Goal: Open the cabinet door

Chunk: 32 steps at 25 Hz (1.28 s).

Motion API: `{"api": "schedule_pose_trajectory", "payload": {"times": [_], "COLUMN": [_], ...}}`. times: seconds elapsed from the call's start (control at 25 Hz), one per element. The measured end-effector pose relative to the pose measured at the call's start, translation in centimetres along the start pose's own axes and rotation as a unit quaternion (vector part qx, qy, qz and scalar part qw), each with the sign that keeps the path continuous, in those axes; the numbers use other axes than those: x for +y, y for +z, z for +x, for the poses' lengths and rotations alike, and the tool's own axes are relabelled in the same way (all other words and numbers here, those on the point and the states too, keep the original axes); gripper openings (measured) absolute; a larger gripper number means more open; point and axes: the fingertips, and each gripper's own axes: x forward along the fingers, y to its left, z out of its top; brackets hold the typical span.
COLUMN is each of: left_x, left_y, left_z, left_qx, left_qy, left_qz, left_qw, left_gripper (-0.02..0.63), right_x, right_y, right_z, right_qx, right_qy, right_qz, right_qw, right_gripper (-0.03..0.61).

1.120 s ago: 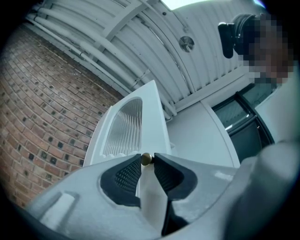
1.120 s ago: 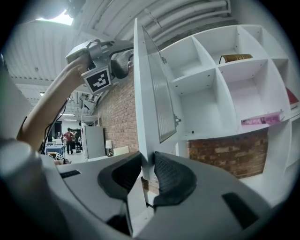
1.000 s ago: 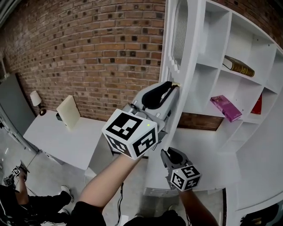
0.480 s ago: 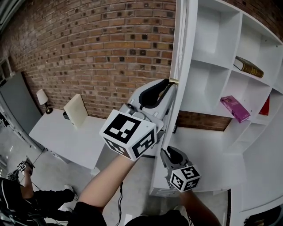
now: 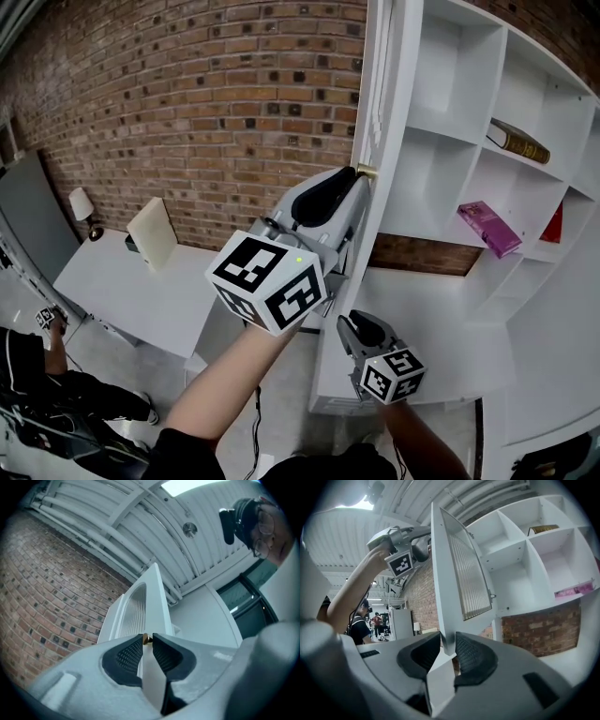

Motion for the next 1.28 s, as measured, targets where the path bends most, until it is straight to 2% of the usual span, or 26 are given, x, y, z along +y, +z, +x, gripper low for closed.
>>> {"api": "schedule_pose_trajectory", "payload": {"times": [0.08,0.2,0.28,0.32,0.48,0.72,0.92,1.16,1.28], "left_x": [-0.1,-1.1,-1.4,-1.4,-1.4,-3.2,-9.5,-20.3,-26.3], "left_y": [-0.3,-1.3,-1.9,-2.1,-4.2,-10.0,-13.6,-19.8,-22.1], "left_z": [-0.4,-1.5,-3.0,-4.0,-7.1,-12.1,-15.8,-16.2,-15.3], "left_qx": [-0.003,0.001,-0.004,-0.009,-0.018,0.01,0.049,0.09,0.105], "left_qy": [-0.002,0.001,0.016,0.028,0.051,0.109,0.144,0.168,0.172], "left_qz": [-0.021,0.023,0.051,0.053,0.025,-0.002,0.018,-0.017,-0.007], "left_qw": [0.9998,0.9997,0.9986,0.9982,0.9982,0.9939,0.9882,0.9816,0.9795], "left_gripper": [0.075,0.075,0.075,0.075,0.075,0.075,0.075,0.075,0.075], "right_x": [-0.2,-0.7,-1.1,-1.3,-2.7,-4.9,-6.5,-11.3,-14.1], "right_y": [-0.7,-1.8,-2.6,-3.1,-5.0,-8.8,-10.6,-10.3,-10.2], "right_z": [-0.5,-1.7,-2.8,-3.5,-8.0,-16.6,-23.1,-32.3,-38.1], "right_qx": [0.007,0.009,0.017,0.025,0.041,0.072,0.073,0.053,0.041], "right_qy": [0.002,-0.004,-0.005,-0.006,-0.033,-0.052,-0.059,-0.062,-0.074], "right_qz": [0.008,0.012,0.017,0.02,0.046,0.066,0.076,0.068,0.059], "right_qw": [1.0,1.0,1.0,0.999,0.998,0.994,0.993,0.994,0.995], "right_gripper": [0.1,0.098,0.098,0.098,0.098,0.1,0.098,0.098,0.1]}}
